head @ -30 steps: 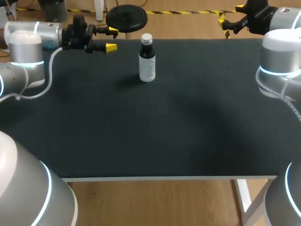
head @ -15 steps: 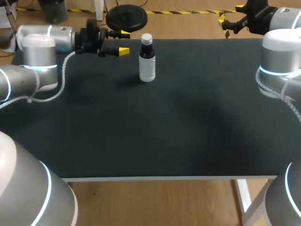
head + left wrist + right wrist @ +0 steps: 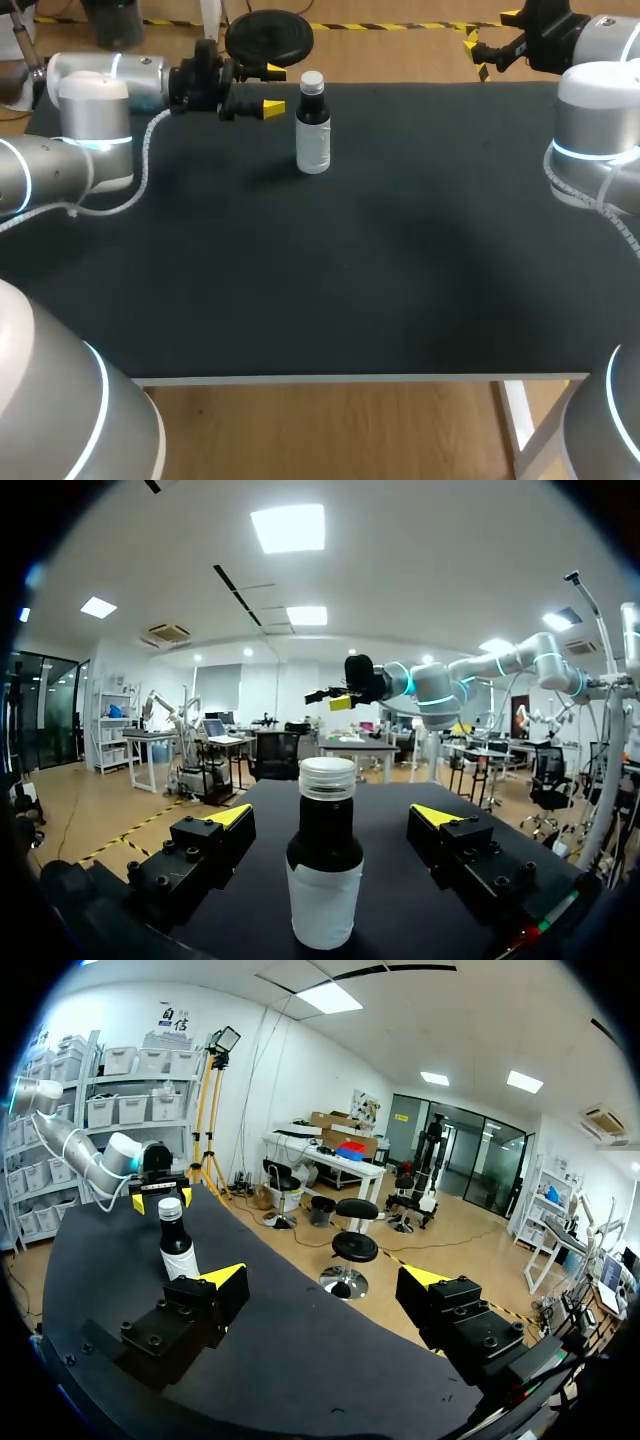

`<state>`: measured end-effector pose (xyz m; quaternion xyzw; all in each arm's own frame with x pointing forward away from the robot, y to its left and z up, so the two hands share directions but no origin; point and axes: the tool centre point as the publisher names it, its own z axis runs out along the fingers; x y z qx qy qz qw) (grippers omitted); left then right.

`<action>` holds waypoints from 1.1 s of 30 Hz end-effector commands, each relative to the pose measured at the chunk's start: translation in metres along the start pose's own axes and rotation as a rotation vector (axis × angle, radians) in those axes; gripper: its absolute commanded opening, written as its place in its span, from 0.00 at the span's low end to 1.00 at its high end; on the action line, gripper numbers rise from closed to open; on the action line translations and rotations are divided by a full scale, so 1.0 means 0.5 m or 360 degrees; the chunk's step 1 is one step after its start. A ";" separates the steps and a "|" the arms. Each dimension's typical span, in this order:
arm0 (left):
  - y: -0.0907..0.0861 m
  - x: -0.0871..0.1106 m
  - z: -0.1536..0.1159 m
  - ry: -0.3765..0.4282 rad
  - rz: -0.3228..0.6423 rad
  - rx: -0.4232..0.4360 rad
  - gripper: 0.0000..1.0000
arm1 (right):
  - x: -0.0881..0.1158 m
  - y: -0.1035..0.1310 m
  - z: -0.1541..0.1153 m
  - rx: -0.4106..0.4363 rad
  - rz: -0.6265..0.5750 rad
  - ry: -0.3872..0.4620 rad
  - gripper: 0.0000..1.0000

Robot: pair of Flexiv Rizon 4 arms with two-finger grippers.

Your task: Unscrew the bottle cap

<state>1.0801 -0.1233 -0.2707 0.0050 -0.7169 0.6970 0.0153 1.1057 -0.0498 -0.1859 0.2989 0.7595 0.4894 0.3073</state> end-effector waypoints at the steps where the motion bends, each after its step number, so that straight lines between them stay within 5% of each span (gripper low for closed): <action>1: 0.009 -0.011 0.006 0.0013 -0.0001 0.0007 1.00 | 0.000 0.001 -0.002 0.0004 0.0000 0.0001 1.00; 33: 0.032 -0.032 0.067 0.0060 0.0017 0.0028 1.00 | 0.000 0.001 -0.002 0.0004 0.0000 0.0001 1.00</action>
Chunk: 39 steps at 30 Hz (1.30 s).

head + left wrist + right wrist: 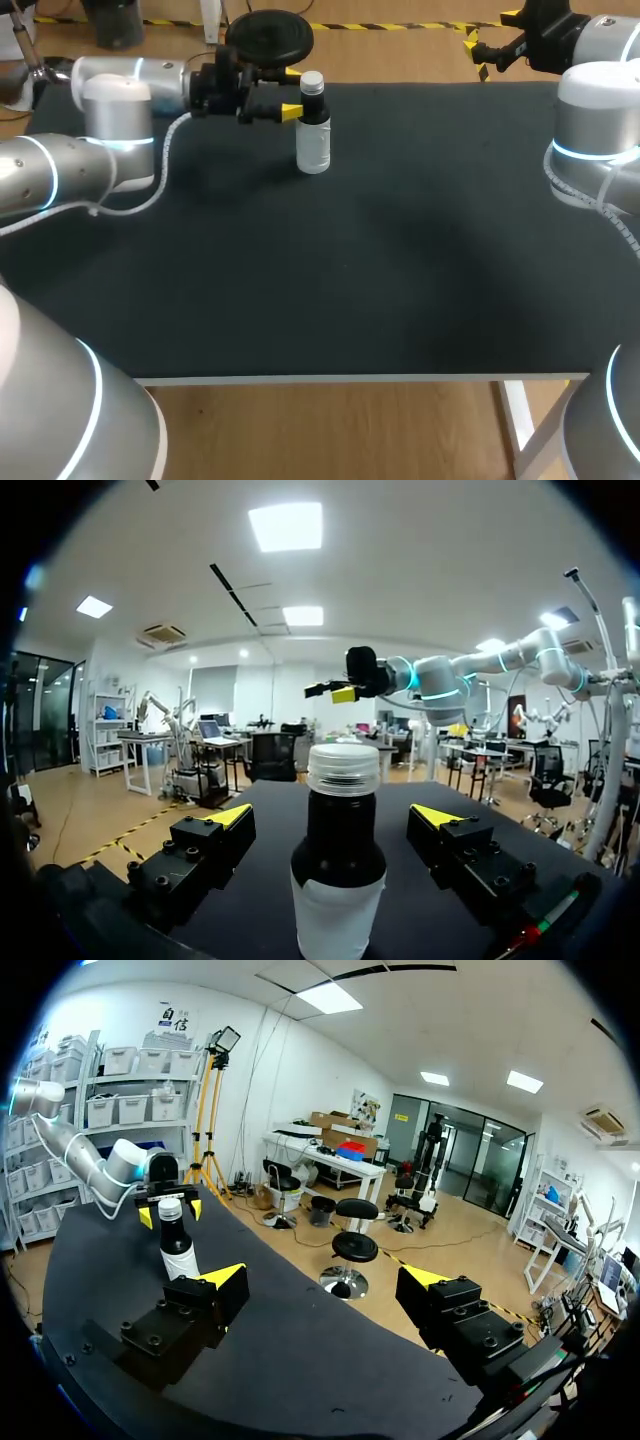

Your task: Unscrew the bottle cap

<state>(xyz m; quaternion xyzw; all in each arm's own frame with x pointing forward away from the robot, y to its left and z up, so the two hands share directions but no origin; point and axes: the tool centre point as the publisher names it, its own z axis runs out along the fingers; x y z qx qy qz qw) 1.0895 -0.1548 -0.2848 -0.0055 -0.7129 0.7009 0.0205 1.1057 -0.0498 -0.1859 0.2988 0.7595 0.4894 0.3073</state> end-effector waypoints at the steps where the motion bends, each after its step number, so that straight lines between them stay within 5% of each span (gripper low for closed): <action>1: 0.005 -0.011 0.004 0.0028 0.0005 0.0010 1.00 | 0.000 0.001 -0.002 0.0004 0.0000 0.0001 1.00; 39: 0.003 0.008 0.054 0.0055 0.0030 0.0034 1.00 | 0.000 0.001 -0.002 0.0004 0.0000 0.0001 1.00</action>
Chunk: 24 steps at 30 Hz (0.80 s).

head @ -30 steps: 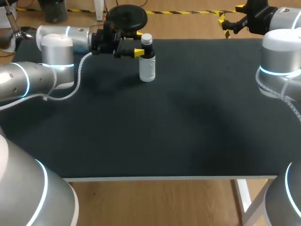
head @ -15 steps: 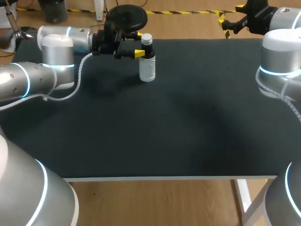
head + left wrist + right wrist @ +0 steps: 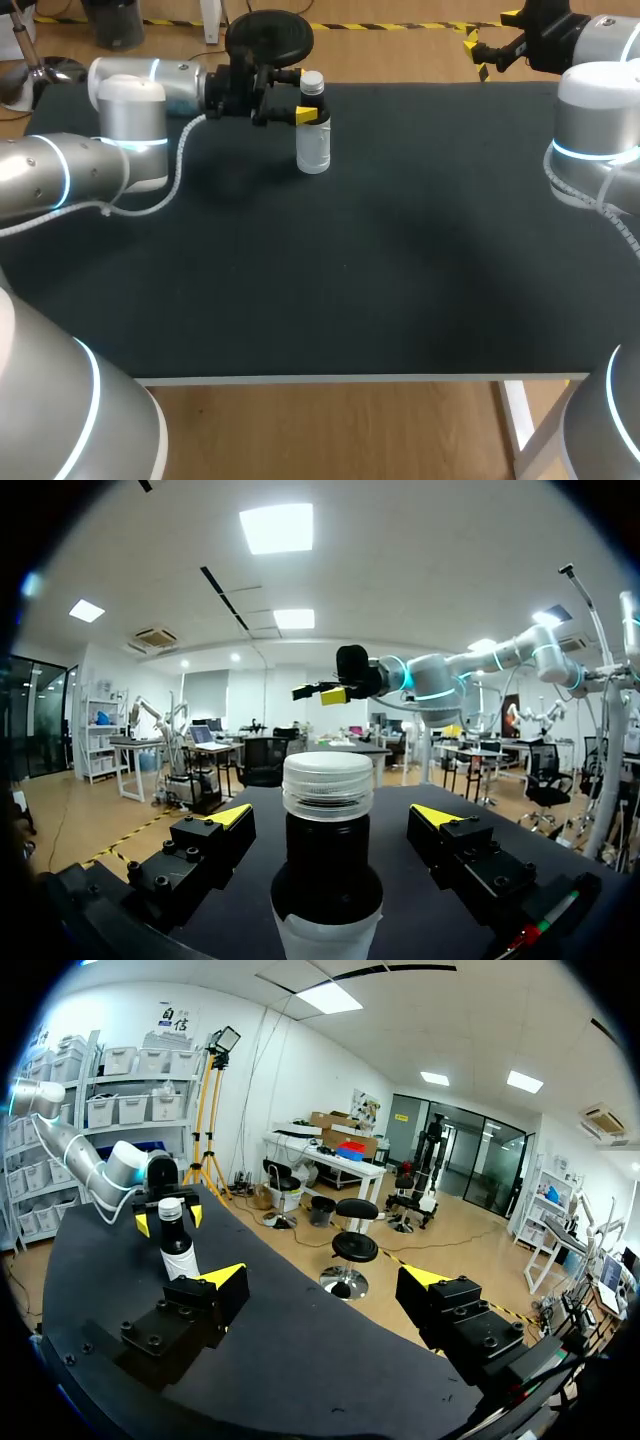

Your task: Unscrew the bottle cap

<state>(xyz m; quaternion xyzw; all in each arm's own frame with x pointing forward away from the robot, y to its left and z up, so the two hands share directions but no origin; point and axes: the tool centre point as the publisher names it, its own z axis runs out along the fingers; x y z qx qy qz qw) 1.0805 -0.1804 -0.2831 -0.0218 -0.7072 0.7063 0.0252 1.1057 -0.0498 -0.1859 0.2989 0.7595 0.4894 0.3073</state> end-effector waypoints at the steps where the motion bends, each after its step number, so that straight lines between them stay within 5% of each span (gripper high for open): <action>1: 0.007 -0.008 0.002 0.0006 0.0004 0.0010 1.00 | 0.000 0.001 -0.002 0.0004 0.0000 0.0001 1.00; 16: 0.008 0.005 -0.008 -0.0028 0.0016 0.0023 1.00 | 0.000 0.001 -0.002 0.0004 0.0000 0.0001 1.00; 20: 0.006 0.006 -0.007 -0.0033 0.0023 0.0032 0.52 | 0.000 0.001 -0.002 0.0004 0.0000 0.0001 1.00; 24: 0.005 0.007 -0.007 -0.0048 0.0018 0.0031 0.28 | 0.000 0.001 -0.002 0.0004 0.0000 0.0001 1.00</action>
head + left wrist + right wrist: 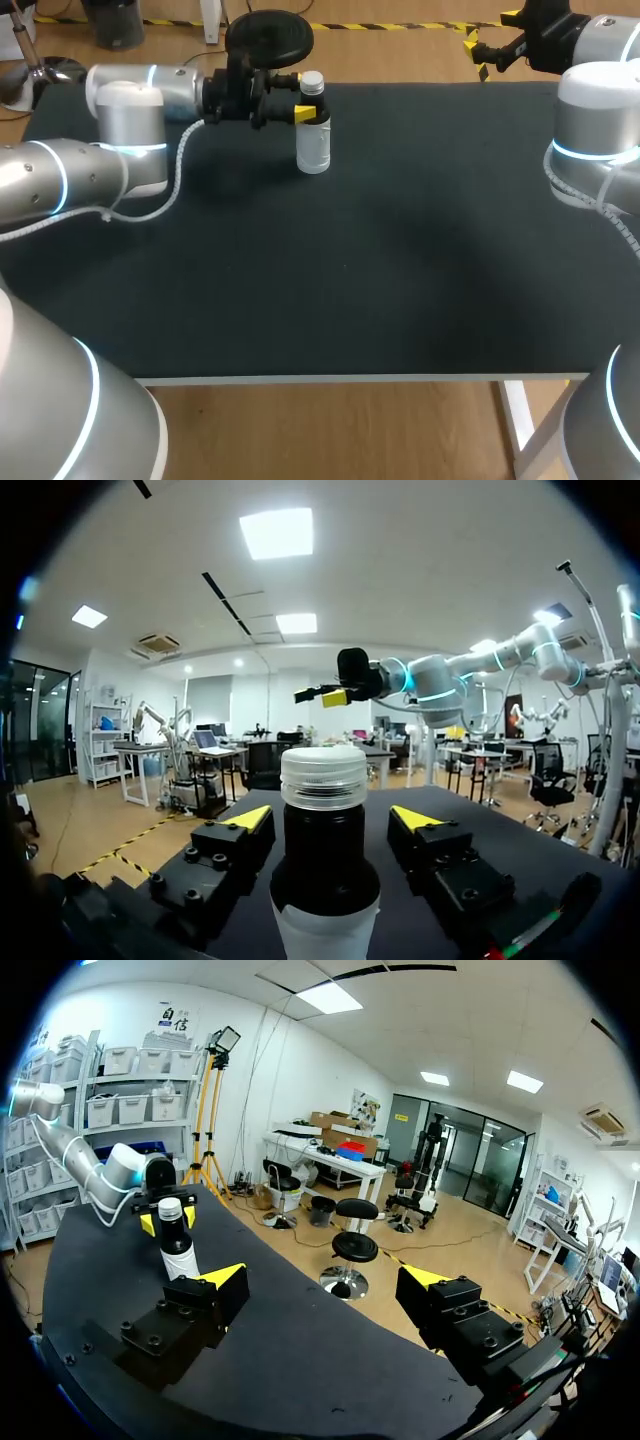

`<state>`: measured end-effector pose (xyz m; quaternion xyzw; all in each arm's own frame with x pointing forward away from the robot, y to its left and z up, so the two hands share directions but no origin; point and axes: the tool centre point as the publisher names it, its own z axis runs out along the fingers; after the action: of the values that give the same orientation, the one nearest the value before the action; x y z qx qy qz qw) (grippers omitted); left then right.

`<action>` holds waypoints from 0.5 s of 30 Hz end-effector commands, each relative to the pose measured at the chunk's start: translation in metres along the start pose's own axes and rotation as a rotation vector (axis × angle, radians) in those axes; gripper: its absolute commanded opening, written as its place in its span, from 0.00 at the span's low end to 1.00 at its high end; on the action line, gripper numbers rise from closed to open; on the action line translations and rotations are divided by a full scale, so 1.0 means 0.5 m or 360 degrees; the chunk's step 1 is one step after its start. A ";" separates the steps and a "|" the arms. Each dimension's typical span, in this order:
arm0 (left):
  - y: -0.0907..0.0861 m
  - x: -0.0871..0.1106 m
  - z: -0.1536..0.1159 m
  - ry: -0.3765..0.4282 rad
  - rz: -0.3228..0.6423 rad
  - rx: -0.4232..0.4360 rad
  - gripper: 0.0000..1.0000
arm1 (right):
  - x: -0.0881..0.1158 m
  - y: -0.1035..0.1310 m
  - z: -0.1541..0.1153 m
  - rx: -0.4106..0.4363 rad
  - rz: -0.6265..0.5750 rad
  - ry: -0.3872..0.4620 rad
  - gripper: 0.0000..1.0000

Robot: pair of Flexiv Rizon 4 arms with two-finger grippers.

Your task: Unscrew the bottle cap

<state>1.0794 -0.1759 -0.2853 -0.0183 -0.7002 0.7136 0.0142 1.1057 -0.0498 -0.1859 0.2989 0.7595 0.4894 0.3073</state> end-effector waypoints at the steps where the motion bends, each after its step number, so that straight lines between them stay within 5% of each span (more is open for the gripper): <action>1: 0.001 0.004 0.002 -0.0015 0.0000 0.0000 0.17 | 0.000 0.001 -0.002 0.0004 0.0000 0.0001 1.00; 4: 0.001 0.004 0.002 -0.0015 0.0000 0.0000 0.00 | 0.000 0.001 -0.002 0.0004 0.0000 0.0001 1.00; 15: 0.001 0.004 0.002 -0.0015 0.0000 0.0000 0.00 | 0.000 0.001 -0.002 0.0004 0.0000 0.0001 1.00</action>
<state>1.0778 -0.1762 -0.2858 -0.0154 -0.7004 0.7135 0.0125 1.1057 -0.0498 -0.1859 0.2989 0.7595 0.4894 0.3073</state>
